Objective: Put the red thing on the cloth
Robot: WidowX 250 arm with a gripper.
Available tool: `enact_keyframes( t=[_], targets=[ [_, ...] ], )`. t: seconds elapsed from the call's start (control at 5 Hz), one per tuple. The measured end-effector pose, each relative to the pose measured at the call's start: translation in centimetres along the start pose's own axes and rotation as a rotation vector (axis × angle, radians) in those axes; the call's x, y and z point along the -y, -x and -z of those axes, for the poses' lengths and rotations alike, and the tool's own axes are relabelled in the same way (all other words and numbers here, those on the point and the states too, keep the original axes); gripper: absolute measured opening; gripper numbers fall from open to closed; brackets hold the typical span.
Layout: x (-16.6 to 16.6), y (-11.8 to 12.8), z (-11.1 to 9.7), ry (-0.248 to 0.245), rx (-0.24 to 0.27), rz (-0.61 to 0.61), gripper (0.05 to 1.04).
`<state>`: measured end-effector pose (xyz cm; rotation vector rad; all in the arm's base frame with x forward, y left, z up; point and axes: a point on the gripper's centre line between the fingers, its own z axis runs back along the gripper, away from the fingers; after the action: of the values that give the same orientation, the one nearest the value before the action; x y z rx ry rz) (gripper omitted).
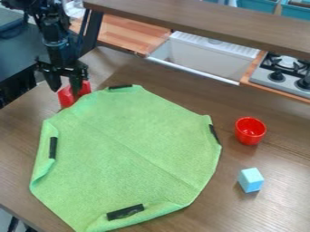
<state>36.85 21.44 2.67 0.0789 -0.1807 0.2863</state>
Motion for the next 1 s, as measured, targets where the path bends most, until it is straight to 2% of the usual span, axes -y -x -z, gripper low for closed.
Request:
enact_keyframes(
  t=[0.2,0.4,0.6,0.8,1.0],
  targets=[
    [-0.5,0.4,0.3,0.005,-0.002,-0.007,0.378],
    [-0.4,0.6,0.3,0.011,-0.007,0.0,0.3],
    [-0.3,0.7,0.4,0.018,-0.01,-0.003,0.294],
    [0.7,1.0,-0.4,0.053,0.0,0.012,0.294],
    [2.1,0.4,-4.0,0.021,0.083,0.048,0.294]
  ],
)
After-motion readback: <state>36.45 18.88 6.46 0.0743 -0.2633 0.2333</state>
